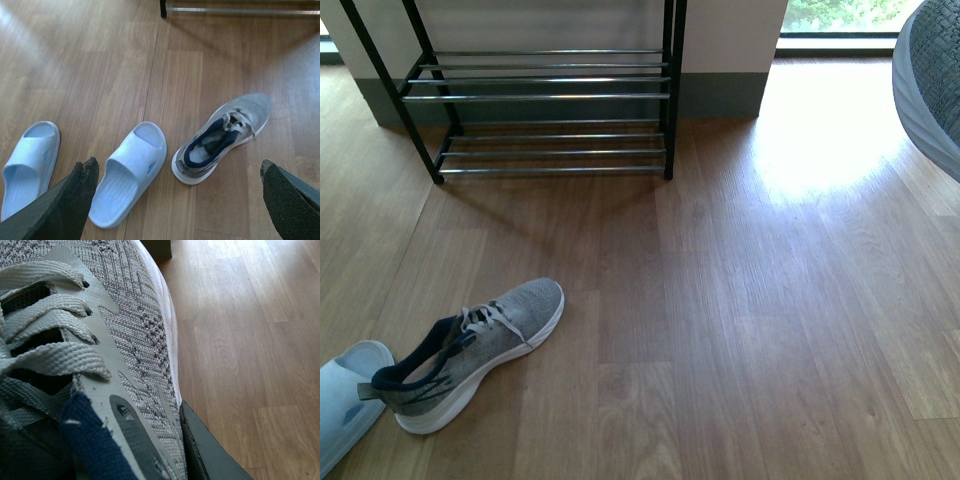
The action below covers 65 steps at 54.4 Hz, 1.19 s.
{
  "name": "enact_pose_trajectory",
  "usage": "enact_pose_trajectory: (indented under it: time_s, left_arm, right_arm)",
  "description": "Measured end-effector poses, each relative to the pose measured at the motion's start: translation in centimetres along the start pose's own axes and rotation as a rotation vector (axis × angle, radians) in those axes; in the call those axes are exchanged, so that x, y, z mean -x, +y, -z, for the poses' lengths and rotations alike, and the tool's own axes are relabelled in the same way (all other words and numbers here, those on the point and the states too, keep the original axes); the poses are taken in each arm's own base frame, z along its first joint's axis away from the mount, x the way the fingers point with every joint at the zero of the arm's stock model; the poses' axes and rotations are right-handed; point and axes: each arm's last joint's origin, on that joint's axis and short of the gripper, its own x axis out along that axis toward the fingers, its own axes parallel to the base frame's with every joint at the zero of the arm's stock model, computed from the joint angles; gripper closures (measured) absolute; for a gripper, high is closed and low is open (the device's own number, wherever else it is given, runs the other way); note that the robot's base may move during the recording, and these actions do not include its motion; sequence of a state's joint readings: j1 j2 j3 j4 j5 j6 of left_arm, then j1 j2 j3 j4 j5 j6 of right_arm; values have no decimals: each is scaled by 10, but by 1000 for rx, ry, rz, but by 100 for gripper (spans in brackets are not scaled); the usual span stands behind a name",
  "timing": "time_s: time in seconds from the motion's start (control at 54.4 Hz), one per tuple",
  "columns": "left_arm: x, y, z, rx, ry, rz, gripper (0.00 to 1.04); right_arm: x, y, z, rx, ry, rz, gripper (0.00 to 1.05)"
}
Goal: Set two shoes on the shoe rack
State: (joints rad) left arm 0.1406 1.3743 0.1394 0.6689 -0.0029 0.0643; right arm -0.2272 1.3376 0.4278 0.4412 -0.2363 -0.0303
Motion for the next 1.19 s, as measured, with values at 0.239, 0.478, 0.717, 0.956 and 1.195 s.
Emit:
enact_pose_trajectory:
  time_s: [0.239,0.478,0.717,0.956,1.195]
  left_arm:
    - [-66,-3,33,-43,205,47,9]
    - [-127,-15,63,-77,366,180,9]
    - [-174,-31,76,-103,423,254,9]
    - [-198,-39,78,-121,442,252,9]
    - [-214,-50,81,-142,466,319,9]
  right_arm:
    - [0,0,0,0,0,0,103]
    - [0,0,0,0,0,1,103]
    - [0,0,0,0,0,0,103]
    - [0,0,0,0,0,0,103]
    - [0,0,0,0,0,0,103]
